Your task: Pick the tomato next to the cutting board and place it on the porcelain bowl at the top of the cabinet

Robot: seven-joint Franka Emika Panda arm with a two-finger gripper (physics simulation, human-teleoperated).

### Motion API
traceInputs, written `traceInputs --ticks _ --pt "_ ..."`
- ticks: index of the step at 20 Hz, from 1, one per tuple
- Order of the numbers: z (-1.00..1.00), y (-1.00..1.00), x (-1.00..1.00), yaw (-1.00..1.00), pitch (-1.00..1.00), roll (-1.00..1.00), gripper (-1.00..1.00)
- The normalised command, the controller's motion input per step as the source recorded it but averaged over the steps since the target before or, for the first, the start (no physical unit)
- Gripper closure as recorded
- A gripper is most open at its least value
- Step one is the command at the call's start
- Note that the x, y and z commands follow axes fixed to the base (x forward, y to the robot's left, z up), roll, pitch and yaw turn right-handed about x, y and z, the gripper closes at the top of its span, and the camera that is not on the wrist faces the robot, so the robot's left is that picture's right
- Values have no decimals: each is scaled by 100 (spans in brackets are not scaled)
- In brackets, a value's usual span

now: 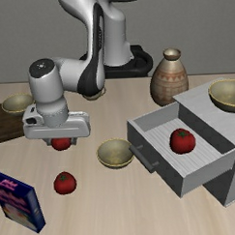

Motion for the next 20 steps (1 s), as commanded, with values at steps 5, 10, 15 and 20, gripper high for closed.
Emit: traceInputs --ticks 5,10,15,20 --pt "100 0 0 0 0 0 100" --pt "100 0 0 0 0 0 100" --pt "100 0 0 0 0 0 100" --pt "100 0 0 0 0 0 100"
